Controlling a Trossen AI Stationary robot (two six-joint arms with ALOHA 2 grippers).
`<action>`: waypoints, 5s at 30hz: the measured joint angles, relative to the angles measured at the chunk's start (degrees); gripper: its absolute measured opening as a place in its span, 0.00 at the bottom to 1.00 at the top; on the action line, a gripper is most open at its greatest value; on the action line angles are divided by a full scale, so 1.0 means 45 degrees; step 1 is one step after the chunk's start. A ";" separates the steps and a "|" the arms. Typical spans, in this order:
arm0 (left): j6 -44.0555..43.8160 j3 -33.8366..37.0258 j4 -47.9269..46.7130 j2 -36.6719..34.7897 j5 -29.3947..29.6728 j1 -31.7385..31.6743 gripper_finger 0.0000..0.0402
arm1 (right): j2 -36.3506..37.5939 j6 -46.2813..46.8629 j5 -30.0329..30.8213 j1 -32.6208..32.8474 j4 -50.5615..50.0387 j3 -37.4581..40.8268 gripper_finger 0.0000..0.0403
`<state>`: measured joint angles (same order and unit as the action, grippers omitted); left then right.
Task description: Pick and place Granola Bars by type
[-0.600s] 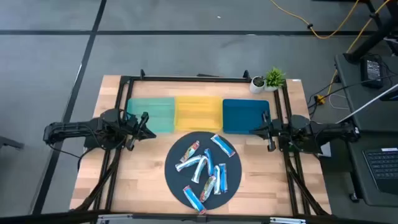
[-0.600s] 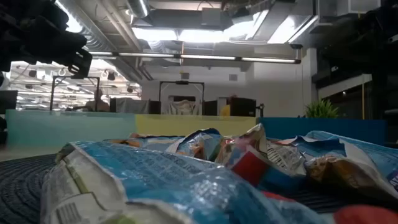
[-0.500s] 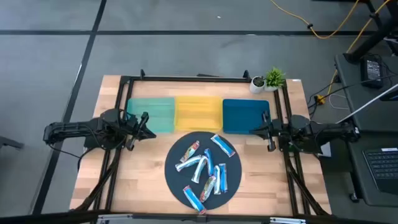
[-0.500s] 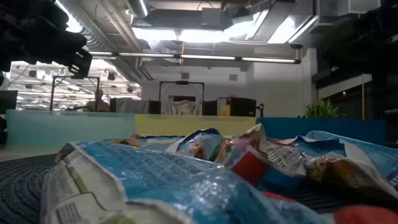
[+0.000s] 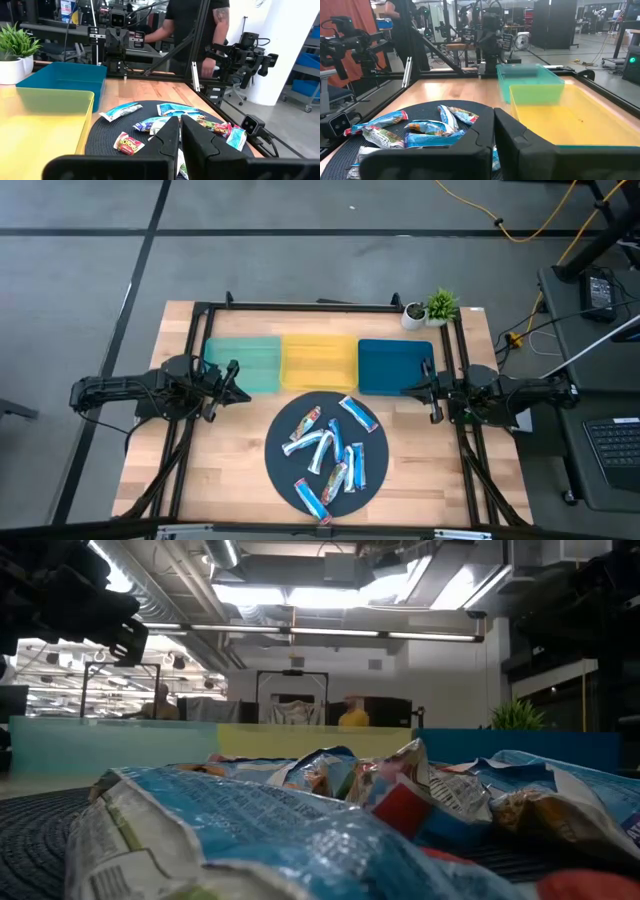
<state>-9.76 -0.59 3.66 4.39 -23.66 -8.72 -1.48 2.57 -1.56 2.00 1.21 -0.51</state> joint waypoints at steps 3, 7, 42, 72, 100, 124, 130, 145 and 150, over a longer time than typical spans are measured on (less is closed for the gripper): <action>0.0000 -0.0001 0.0000 -0.0001 0.0000 0.0000 0.03 | -0.0001 0.0000 0.0000 0.0000 0.0000 0.0000 0.04; 0.0000 -0.0003 0.0000 0.0002 0.0000 -0.0002 0.03 | -0.0001 0.0000 0.0000 0.0000 0.0000 0.0001 0.04; 0.0000 -0.0003 0.0000 0.0000 0.0000 0.0001 0.03 | -0.0004 0.0000 0.0000 0.0000 0.0000 0.0000 0.04; 0.0000 -0.0002 0.0000 -0.0001 0.0000 -0.0002 0.02 | 0.0000 0.0000 0.0000 0.0000 0.0000 0.0000 0.04; -0.2234 0.0002 -0.0010 0.0001 0.1547 0.0003 0.03 | -0.0002 0.0000 0.0000 0.0000 0.0000 -0.0001 0.04; -0.4126 0.0007 0.3332 -0.0002 0.7883 0.0003 0.04 | -0.0010 0.2416 0.1032 -0.0001 0.0803 -0.0006 0.04; -0.4199 0.0007 0.3834 0.0003 0.6888 0.0001 0.04 | -0.0101 0.2361 0.1135 -0.0005 0.1891 -0.0279 0.08; -0.2606 -0.2889 0.3271 0.1374 0.4259 0.0003 0.04 | -0.6475 0.1636 0.1953 0.0000 -0.3043 -0.7705 0.34; -0.2124 -0.5138 0.0721 0.3463 0.3278 0.0001 0.04 | -0.8829 0.1694 0.0463 0.0005 -0.4464 -0.9868 0.37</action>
<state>-19.32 -23.71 6.91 19.97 -8.91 -8.72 -41.20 10.19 0.52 2.02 -18.87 -44.92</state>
